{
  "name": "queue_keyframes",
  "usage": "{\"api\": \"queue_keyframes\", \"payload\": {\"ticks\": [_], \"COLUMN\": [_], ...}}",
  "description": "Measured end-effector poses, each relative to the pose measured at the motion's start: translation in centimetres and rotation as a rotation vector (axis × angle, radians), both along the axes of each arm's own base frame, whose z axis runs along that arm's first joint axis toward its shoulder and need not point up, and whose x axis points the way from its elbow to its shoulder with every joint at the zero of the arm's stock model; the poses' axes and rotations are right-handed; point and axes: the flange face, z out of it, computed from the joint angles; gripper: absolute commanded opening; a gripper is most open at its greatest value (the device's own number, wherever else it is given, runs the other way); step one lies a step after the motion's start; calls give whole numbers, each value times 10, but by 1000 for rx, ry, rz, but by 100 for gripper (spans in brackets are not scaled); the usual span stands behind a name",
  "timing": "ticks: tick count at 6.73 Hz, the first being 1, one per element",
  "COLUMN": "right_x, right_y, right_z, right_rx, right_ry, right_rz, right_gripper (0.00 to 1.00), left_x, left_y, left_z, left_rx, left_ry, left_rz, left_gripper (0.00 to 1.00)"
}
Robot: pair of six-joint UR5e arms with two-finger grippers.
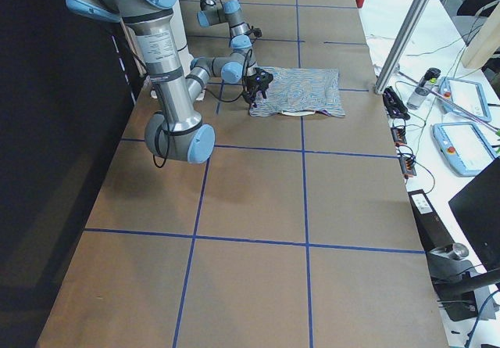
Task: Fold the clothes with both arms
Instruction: 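Lower the right gripper to the other near shirt corner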
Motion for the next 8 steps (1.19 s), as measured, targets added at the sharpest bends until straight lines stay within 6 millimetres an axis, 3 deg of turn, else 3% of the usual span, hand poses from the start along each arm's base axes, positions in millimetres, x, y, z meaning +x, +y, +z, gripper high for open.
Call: {"api": "queue_keyframes", "payload": {"ticks": [3,4,6,8], "right_x": [-16,-20,-24,-26], "right_y": [-7,-8,-9,-8], "right_z": [3,6,3,-4], "right_rx": [-1,-4,-5,-12], "right_ry": [21,30,29,14], "right_rz": [7,6,6,16], "right_gripper": [73,69,0,0], "left_x": [0,0,0,0], "left_y": [0,0,1,1], "left_z": [0,0,0,0], "left_rx": [0,0,0,1], "left_ry": [1,1,1,1], "left_rz": [1,2,1,0], "left_gripper": [0,0,0,0]}}
